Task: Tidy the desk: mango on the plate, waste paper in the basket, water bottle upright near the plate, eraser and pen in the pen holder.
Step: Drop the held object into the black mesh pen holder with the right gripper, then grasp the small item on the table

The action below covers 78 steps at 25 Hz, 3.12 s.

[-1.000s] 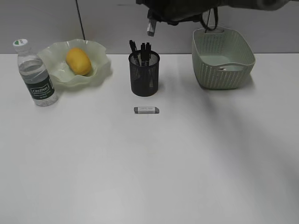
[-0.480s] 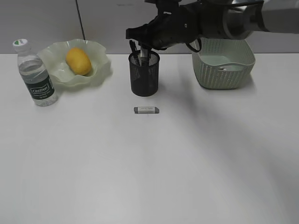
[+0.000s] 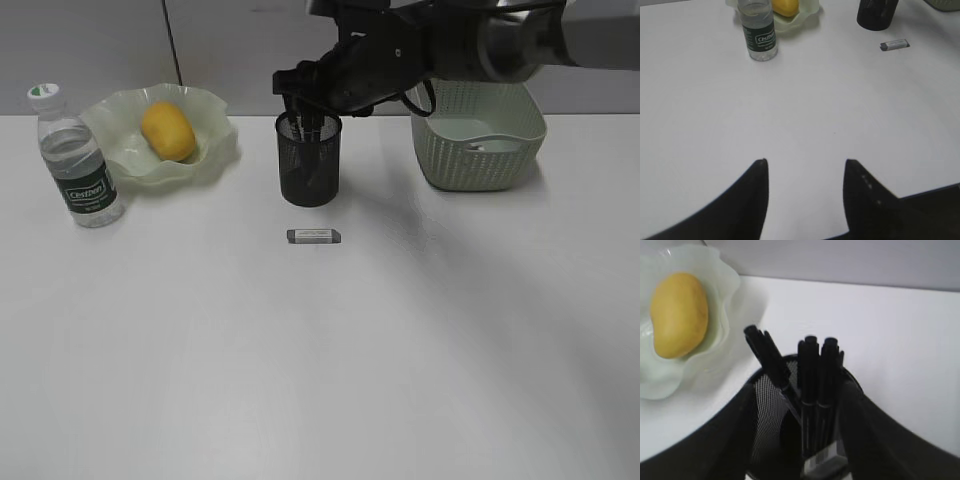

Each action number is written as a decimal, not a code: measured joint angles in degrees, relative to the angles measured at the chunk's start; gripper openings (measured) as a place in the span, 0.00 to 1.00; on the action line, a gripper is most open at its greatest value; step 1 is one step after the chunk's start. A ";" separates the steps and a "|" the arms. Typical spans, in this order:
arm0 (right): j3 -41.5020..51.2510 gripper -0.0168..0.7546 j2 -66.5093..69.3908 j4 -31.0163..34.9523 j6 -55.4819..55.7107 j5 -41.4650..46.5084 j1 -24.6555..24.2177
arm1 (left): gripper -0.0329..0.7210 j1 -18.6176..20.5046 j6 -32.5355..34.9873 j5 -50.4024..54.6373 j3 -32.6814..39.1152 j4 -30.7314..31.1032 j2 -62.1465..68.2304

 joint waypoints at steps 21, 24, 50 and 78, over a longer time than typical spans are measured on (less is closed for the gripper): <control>0.29 0.54 -16.09 2.58 -22.03 53.82 -2.40 | 0.53 0.00 0.02 0.00 0.00 -0.74 0.00; 3.13 0.54 -19.60 3.11 -22.65 54.80 -4.61 | 0.53 0.00 0.12 0.00 0.00 -0.18 0.00; 62.04 0.61 -99.71 5.85 -20.51 41.85 -11.30 | 0.52 0.00 0.18 0.00 0.00 -0.22 0.00; 71.26 0.61 -121.32 -1.13 -19.41 47.68 -11.30 | 0.66 0.00 0.18 -23.27 -1.71 -0.74 19.84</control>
